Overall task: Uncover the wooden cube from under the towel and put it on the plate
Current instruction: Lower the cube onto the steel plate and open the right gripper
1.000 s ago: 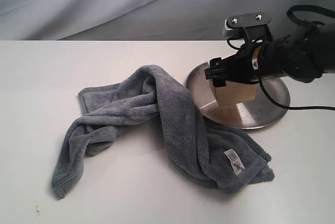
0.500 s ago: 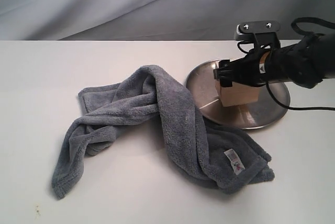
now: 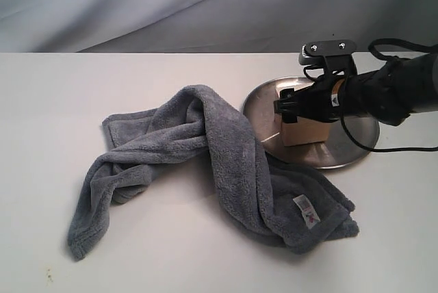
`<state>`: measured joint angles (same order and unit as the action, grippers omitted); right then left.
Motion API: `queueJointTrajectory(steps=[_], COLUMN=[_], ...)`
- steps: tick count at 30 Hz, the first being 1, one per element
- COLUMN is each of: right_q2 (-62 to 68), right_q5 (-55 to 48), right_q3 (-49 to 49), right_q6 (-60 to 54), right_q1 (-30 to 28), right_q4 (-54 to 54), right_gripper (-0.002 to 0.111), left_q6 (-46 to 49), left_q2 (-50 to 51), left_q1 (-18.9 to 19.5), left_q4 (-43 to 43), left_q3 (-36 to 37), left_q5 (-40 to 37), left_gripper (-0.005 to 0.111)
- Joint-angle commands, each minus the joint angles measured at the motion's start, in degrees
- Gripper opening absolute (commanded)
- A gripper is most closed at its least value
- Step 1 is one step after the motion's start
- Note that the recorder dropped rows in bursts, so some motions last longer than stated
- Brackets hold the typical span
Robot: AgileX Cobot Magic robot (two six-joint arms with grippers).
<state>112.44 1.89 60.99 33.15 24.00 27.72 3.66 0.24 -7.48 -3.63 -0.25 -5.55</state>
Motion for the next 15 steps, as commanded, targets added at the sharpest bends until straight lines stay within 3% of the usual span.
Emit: queueJointTrajectory(steps=[1, 3, 9, 15], right_q2=[-0.2, -0.2, -0.3, -2.9], right_q5=[1.0, 0.1, -1.3, -2.2], right_q3=[0.1, 0.1, 0.1, 0.1], right_q6=[-0.5, -0.5, 0.0, -1.2], right_q1=[-0.2, -0.2, 0.1, 0.6], right_q4=[0.1, 0.1, 0.1, 0.1], right_gripper=[0.047, 0.053, 0.089, 0.096], left_q6=[-0.1, -0.1, -0.1, -0.1], left_q2=[-0.2, -0.2, -0.2, -0.2], left_q1=[0.1, 0.1, 0.1, 0.1], left_q4=[-0.1, -0.1, -0.1, -0.1], left_q3=[0.3, 0.3, 0.3, 0.3], left_q5=[0.6, 0.6, 0.6, 0.6], left_gripper=[0.0, 0.0, 0.0, 0.0])
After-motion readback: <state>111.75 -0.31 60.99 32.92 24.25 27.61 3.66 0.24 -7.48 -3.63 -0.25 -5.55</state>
